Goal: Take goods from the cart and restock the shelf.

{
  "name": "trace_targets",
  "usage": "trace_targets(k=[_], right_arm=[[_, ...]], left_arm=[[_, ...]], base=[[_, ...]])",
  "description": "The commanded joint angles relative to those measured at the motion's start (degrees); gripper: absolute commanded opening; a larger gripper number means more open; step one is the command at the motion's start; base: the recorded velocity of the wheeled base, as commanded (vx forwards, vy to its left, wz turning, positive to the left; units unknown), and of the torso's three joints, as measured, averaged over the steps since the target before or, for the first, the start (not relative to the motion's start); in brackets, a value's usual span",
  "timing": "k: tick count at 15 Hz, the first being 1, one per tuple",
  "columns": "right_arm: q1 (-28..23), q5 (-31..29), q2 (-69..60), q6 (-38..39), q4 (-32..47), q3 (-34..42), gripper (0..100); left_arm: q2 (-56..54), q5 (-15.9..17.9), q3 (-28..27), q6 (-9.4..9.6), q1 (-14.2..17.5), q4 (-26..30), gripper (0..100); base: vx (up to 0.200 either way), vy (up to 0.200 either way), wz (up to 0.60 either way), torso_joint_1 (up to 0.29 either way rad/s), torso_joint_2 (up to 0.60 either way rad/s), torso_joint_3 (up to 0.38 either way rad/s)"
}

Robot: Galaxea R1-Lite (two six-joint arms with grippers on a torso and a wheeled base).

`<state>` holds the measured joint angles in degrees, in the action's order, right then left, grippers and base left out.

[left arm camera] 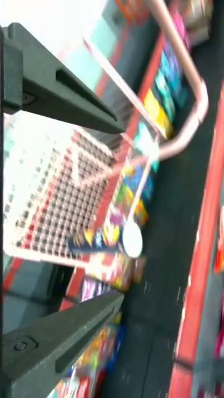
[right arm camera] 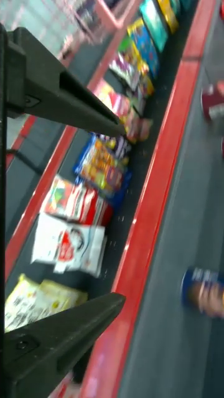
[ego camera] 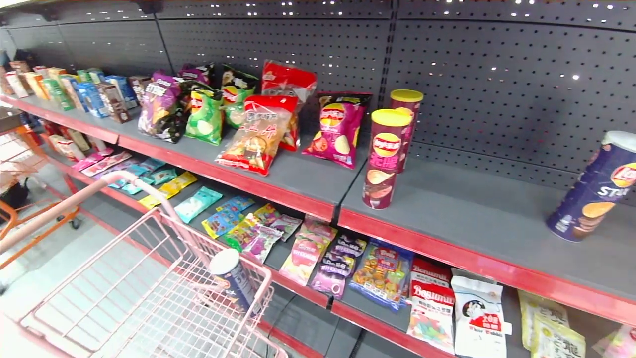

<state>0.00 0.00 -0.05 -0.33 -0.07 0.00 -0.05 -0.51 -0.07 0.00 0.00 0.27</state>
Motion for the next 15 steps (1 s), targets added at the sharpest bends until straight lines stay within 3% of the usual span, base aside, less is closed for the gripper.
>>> trace_targets(k=[1, 15], right_arm=[[0.00, 0.00, 0.05, -0.02, -0.01, 0.00, 100], [0.00, 0.00, 0.05, 0.15, -0.01, 0.00, 100]], left_arm=[[0.05, -0.02, -0.01, 0.00, 0.00, 0.00, 100], [0.05, -0.02, 0.07, 0.00, 0.00, 0.00, 100]], base=[[0.000, 0.000, 0.00, 0.000, 0.00, 0.000], [0.000, 0.000, 0.00, 0.000, 0.00, 0.000]])
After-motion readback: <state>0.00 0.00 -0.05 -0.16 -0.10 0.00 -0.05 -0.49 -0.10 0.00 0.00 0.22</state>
